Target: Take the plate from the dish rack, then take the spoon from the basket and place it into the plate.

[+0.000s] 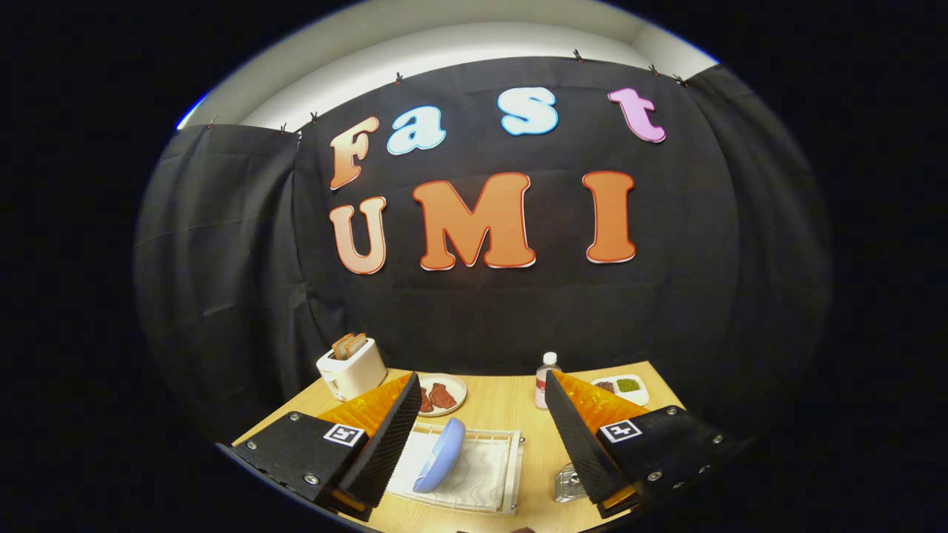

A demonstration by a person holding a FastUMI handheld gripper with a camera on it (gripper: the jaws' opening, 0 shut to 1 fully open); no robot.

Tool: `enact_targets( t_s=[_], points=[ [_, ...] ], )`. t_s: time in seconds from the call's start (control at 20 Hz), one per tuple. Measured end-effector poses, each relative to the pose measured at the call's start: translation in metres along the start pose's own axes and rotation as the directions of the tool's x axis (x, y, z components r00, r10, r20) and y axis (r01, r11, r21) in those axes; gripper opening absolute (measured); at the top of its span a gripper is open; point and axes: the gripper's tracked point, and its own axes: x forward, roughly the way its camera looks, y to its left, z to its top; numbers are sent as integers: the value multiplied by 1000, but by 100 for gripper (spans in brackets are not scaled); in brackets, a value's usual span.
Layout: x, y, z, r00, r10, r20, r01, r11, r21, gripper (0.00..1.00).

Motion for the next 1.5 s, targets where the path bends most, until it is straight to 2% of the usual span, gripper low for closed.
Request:
enact_targets(
  t_s=[0.3,0.65,0.8,1.05,1.25,1.35,1.5],
  points=[
    [26,27,-35,985,82,-154,-74,996,56,99],
    [64,37,-79,943,106,-314,-77,992,104,98],
    [79,43,-105,903,116,-413,-72,990,122,98],
    [97,37,-157,817,85,-570,-26,993,112,98],
    [105,41,-188,755,71,-652,-4,995,104,97],
    [111,43,-201,727,67,-683,5,995,102,95],
    [115,45,-214,694,50,-718,23,996,91,86]
  ],
)
